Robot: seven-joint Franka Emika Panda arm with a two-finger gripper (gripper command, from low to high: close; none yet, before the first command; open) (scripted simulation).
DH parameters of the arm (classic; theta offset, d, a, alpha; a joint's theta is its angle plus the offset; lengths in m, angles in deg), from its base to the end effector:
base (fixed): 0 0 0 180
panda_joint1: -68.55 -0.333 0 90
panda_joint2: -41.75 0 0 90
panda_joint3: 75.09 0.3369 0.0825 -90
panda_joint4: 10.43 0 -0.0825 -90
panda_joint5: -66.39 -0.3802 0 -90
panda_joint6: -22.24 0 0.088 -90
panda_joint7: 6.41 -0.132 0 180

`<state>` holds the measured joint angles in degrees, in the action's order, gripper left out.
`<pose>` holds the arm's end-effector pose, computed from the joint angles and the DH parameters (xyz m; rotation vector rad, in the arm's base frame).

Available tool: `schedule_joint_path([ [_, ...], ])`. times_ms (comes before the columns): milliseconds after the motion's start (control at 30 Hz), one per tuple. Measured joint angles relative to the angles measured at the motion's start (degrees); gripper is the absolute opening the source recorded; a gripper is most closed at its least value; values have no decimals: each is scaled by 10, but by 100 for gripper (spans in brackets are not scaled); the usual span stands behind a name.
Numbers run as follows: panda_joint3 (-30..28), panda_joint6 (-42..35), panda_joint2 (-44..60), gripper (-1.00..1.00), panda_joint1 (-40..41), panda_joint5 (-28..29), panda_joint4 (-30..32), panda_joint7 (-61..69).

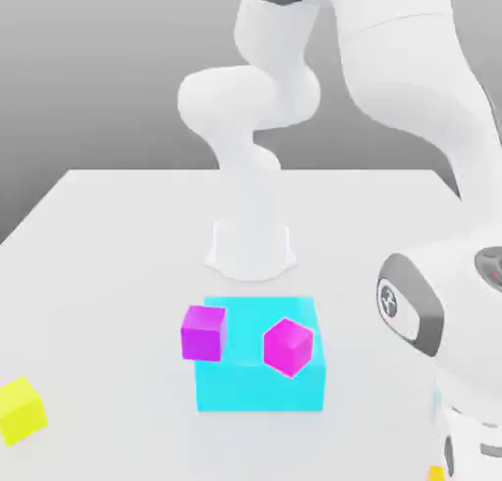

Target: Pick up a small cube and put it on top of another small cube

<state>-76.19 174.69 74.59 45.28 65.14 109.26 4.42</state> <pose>0.5451 0.2215 0.1400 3.0190 0.8676 -0.0018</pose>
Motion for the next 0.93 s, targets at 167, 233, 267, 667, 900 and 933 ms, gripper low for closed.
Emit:
schedule_joint_path([
  [167,-33,-49,-75,-100,24,-12,28,-24],
  [233,-59,-51,-90,-100,48,-23,43,-44],
  [267,-73,-52,-97,-100,59,-29,51,-54],
  [667,-260,-50,-181,-100,204,-101,153,-192],
  [900,-256,1,-103,100,303,-208,144,-175],
  [933,-256,1,-103,100,303,-208,144,-175],
])
